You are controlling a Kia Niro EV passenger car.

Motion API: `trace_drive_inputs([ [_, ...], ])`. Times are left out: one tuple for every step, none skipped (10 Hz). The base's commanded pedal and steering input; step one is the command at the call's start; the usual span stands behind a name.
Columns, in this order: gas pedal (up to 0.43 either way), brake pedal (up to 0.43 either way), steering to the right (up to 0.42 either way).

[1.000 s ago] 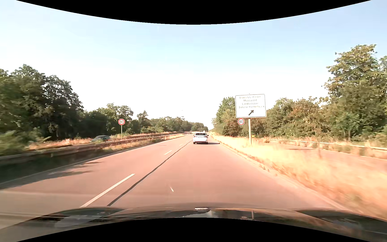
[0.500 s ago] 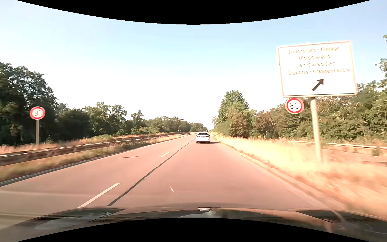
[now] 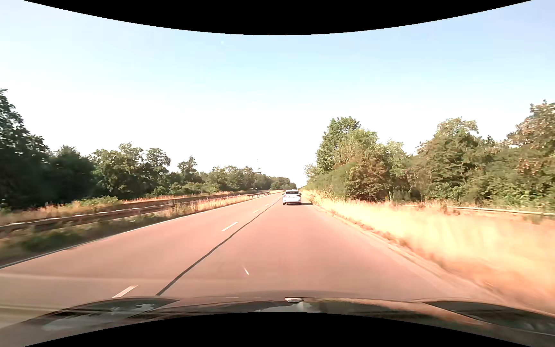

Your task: Follow the waypoints while adhering to traffic rules and regulations

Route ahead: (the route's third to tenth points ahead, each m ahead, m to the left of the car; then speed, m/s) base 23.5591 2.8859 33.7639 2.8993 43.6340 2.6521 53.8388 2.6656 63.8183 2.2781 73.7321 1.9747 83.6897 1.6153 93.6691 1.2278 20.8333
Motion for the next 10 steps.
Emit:
trace_drive_inputs([
  [0.138, 0.000, 0.002],
  [0.138, 0.000, 0.002],
  [0.138, 0.000, 0.003],
  [0.138, 0.000, 0.002],
  [0.138, 0.000, 0.002],
  [0.138, 0.000, 0.003],
  [0.138, 0.000, 0.002],
  [0.138, 0.000, 0.002],
  [0.138, 0.000, 0.002],
  [0.138, 0.000, 0.002],
])
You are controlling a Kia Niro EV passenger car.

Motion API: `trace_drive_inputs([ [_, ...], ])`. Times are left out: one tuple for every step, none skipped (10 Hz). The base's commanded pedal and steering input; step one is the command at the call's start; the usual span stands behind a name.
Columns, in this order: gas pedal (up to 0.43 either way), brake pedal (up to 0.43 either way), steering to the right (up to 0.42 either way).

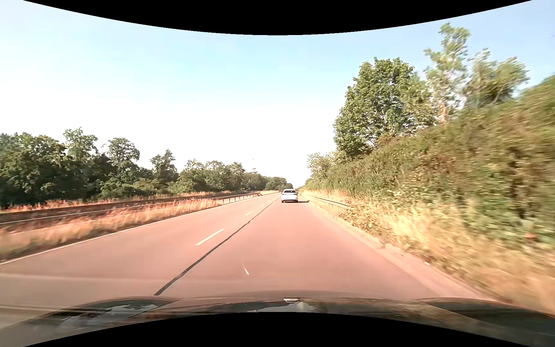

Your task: Follow the waypoints while adhering to traffic rules and regulations

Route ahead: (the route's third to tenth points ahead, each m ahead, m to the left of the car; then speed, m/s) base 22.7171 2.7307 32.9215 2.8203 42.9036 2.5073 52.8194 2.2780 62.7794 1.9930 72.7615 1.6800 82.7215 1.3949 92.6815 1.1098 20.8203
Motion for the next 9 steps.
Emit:
trace_drive_inputs([
  [0.150, 0.000, 0.002],
  [0.150, 0.000, 0.002],
  [0.150, 0.000, 0.001],
  [0.150, 0.000, 0.001],
  [0.150, 0.000, 0.001],
  [0.150, 0.000, 0.001],
  [0.150, 0.000, 0.001],
  [0.150, 0.000, 0.001],
  [0.150, 0.000, 0.001],
])
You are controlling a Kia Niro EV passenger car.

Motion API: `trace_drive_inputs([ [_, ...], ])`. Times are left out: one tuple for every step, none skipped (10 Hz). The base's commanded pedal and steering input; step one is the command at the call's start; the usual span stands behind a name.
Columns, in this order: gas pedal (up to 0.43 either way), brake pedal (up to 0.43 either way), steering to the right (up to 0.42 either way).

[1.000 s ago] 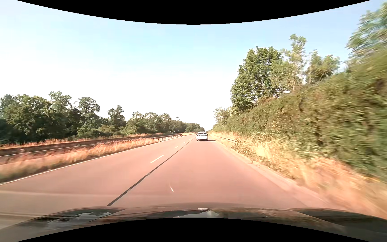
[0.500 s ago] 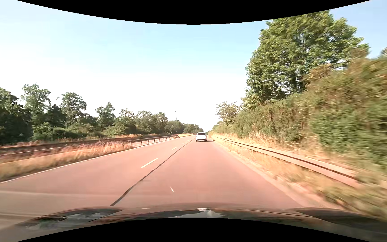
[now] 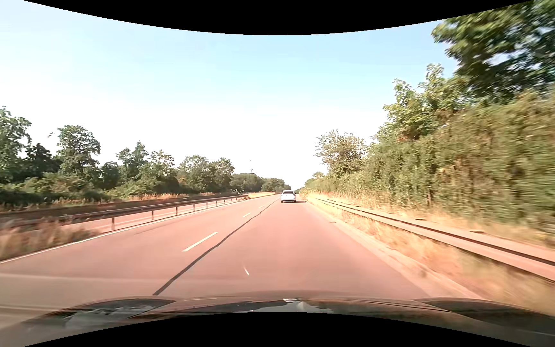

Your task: Follow the waypoints while adhering to traffic rules and regulations

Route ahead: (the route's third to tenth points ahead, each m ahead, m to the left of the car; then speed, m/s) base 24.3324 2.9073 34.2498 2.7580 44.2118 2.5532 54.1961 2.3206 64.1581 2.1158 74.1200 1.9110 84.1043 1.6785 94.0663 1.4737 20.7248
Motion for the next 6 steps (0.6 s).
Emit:
trace_drive_inputs([
  [0.150, 0.000, 0.001],
  [0.150, 0.000, 0.001],
  [0.150, 0.000, 0.001],
  [0.150, 0.000, 0.001],
  [0.150, 0.000, 0.001],
  [0.150, 0.000, 0.001],
])
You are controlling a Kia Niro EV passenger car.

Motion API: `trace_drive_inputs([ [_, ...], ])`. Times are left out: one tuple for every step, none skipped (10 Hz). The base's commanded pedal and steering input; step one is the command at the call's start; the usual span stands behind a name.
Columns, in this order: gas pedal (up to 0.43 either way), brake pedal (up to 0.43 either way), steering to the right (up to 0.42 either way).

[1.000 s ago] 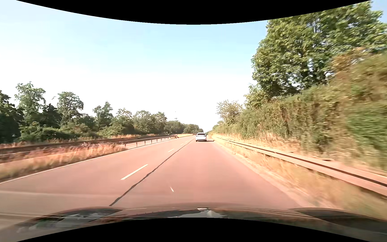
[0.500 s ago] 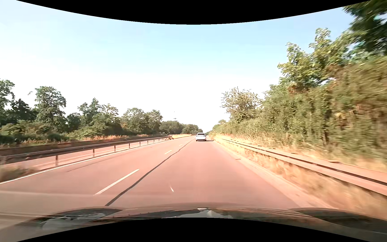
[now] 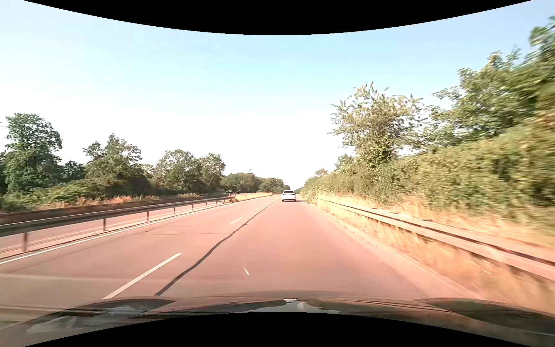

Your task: Follow the waypoints while adhering to traffic rules and regulations

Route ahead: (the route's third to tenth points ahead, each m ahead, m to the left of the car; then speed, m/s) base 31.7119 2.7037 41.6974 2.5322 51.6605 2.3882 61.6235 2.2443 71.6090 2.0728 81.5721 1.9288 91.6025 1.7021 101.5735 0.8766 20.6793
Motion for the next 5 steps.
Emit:
trace_drive_inputs([
  [0.150, 0.000, 0.001],
  [0.150, 0.000, 0.001],
  [0.157, 0.000, 0.001],
  [0.157, 0.000, 0.001],
  [0.157, 0.000, 0.001],
])
